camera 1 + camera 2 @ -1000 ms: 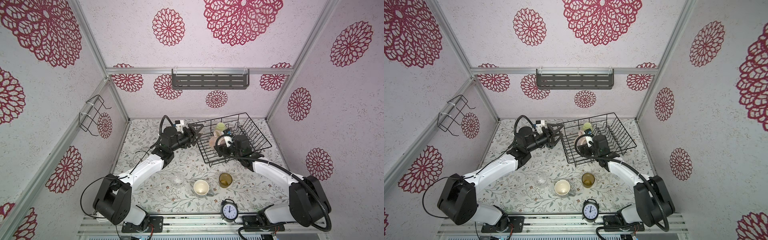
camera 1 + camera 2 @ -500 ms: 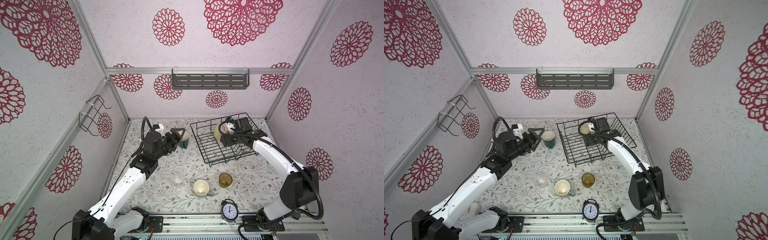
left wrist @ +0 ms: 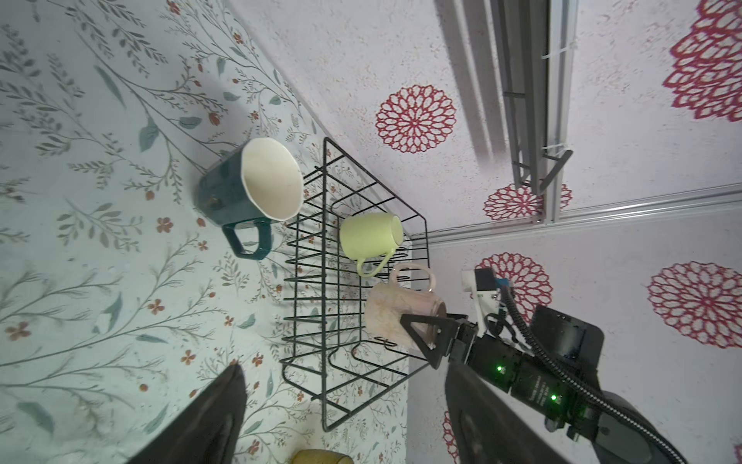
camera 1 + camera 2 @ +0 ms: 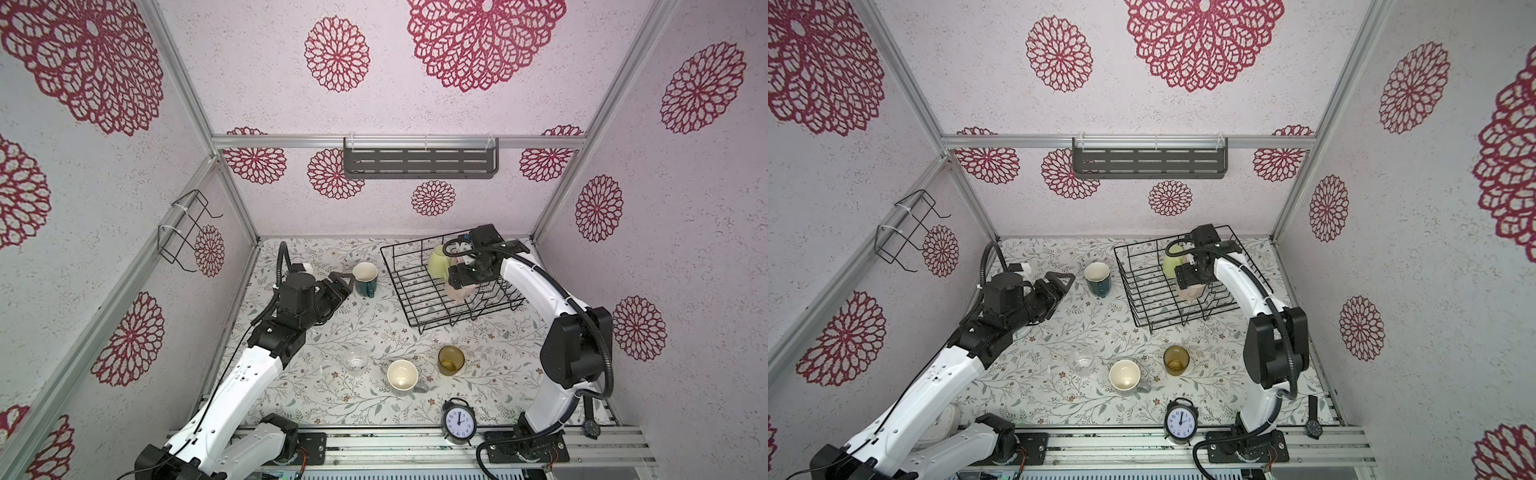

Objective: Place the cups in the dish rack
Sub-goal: 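Lower the pink mug upright beside the green mug with the right while the left withdraws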

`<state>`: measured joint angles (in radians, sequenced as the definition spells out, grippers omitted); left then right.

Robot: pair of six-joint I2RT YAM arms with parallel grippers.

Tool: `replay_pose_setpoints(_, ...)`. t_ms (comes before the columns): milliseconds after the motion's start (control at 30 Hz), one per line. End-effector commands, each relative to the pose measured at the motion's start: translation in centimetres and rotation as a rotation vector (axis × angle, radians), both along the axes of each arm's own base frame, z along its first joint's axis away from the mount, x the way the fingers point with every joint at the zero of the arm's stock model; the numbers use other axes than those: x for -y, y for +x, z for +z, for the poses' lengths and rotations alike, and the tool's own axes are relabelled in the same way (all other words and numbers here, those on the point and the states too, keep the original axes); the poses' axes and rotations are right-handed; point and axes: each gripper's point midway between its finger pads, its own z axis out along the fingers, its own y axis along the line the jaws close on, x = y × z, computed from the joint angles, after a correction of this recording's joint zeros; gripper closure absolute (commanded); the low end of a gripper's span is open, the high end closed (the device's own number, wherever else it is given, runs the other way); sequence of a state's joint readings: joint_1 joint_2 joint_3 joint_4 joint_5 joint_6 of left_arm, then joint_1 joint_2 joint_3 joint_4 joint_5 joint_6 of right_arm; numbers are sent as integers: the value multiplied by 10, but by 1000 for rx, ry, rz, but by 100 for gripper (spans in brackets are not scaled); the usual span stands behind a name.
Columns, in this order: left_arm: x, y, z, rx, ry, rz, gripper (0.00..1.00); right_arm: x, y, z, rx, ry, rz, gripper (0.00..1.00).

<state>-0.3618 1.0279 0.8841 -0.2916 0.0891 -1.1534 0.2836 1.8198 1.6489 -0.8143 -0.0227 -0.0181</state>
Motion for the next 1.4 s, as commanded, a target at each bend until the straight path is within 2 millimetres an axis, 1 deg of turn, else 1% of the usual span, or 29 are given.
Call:
replay_pose_setpoints(0, -17, -6, 3, 16, 62, 46, 18, -4, 19, 34, 82, 26, 8, 68)
replay_pose_setpoints(33, -19, -7, 4, 23, 63, 52, 18, -5, 22, 31, 69, 28, 11, 68)
replay_pose_setpoints(267, -30, -14, -4, 13, 90, 84, 17, -4, 30, 19, 3, 23, 4, 67)
replay_pose_setpoints(500, -29, -12, -6, 5, 98, 72, 17, -1, 38, 0, -39, 10, -10, 65)
replay_pose_setpoints(667, -29, -11, -7, 1, 104, 72, 16, -5, 46, -9, -56, 22, -3, 64)
replay_pose_setpoints(800, -29, -12, -3, 3, 106, 69, 16, -9, 51, -14, -76, 41, 5, 63)
replay_pose_setpoints(967, -31, -15, -5, 0, 106, 75, 16, -9, 56, -14, -67, 42, -1, 52)
replay_pose_setpoints(1000, -31, -16, -5, -1, 105, 74, 16, -10, 56, -14, -68, 40, 1, 48)
replay_pose_setpoints(1033, -32, -16, -6, -3, 104, 78, 16, -9, 57, -14, -68, 36, -1, 40)
replay_pose_setpoints(1133, -32, -17, -10, -3, 98, 83, 16, -9, 52, -15, -83, 32, 5, 26)
replay_pose_setpoints(1167, -33, -17, -10, -5, 96, 84, 16, -9, 51, -15, -83, 33, 4, 24)
replay_pose_setpoints(1267, -33, -19, -11, -7, 95, 83, 16, -8, 50, -7, -62, 37, 5, 13)
replay_pose_setpoints(1367, -35, -20, -13, -6, 96, 90, 16, -9, 50, 3, -38, 49, 4, 11)
